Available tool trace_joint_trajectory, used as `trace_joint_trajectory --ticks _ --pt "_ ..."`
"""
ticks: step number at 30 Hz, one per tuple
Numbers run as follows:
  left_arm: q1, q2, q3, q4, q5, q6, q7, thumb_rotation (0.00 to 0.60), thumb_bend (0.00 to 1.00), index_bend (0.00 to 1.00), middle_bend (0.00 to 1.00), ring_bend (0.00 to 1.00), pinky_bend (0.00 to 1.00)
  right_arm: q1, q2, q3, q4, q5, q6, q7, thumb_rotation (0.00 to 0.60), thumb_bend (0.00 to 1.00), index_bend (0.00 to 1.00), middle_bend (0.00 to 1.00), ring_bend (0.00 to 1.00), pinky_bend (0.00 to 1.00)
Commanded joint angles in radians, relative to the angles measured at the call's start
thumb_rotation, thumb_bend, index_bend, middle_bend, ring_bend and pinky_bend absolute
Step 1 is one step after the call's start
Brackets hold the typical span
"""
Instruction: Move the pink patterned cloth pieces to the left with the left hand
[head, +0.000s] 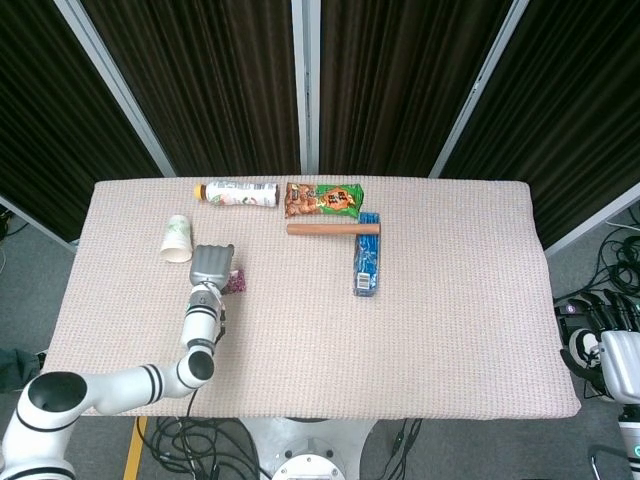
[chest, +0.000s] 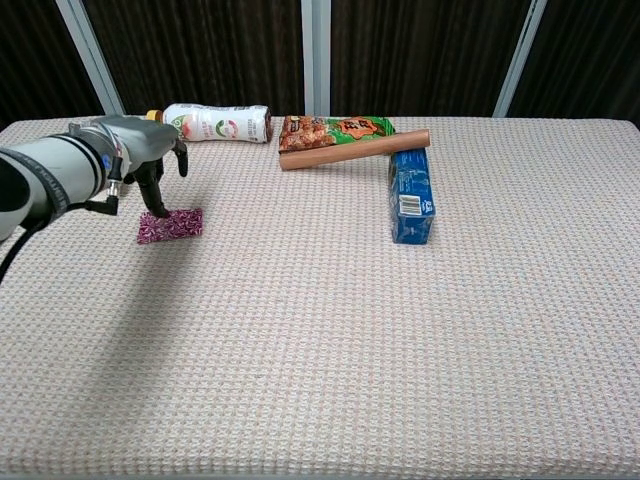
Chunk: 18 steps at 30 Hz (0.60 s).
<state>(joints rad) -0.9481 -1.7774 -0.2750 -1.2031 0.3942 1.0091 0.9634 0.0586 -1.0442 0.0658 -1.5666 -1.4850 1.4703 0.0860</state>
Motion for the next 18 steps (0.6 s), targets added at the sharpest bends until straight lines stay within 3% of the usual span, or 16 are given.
trace_joint_trajectory --ticks 1,4,9,12,18 --pt "0.087 0.132 0.072 -0.155 0.277 0.091 -0.158 0.6 0.24 0.35 0.72 0.62 0.72 -0.001 -0.003 0.001 0.007 0.001 0.001 0.007 0.599 0.14 0.2 0.14 0.0 0.0" --pt "0.146 0.189 0.115 -0.201 0.429 0.166 -0.253 0.6 0.24 0.35 0.62 0.48 0.59 0.0 -0.006 0.0 0.014 0.001 -0.001 0.013 0.599 0.14 0.2 0.14 0.0 0.0" --pt "0.255 0.279 0.176 -0.243 0.609 0.277 -0.417 0.6 0.24 0.35 0.48 0.35 0.49 -0.001 -0.012 0.002 0.028 -0.001 0.005 0.031 0.599 0.14 0.2 0.14 0.0 0.0" --pt "0.32 0.339 0.207 -0.282 0.676 0.333 -0.488 0.6 0.24 0.35 0.42 0.3 0.45 0.0 -0.016 0.003 0.035 -0.003 0.006 0.036 0.6 0.14 0.2 0.14 0.0 0.0" --pt "0.447 0.439 0.28 -0.347 0.794 0.452 -0.562 0.6 0.24 0.35 0.4 0.27 0.43 -0.001 -0.024 0.002 0.046 -0.009 0.011 0.04 0.6 0.14 0.2 0.12 0.0 0.0"
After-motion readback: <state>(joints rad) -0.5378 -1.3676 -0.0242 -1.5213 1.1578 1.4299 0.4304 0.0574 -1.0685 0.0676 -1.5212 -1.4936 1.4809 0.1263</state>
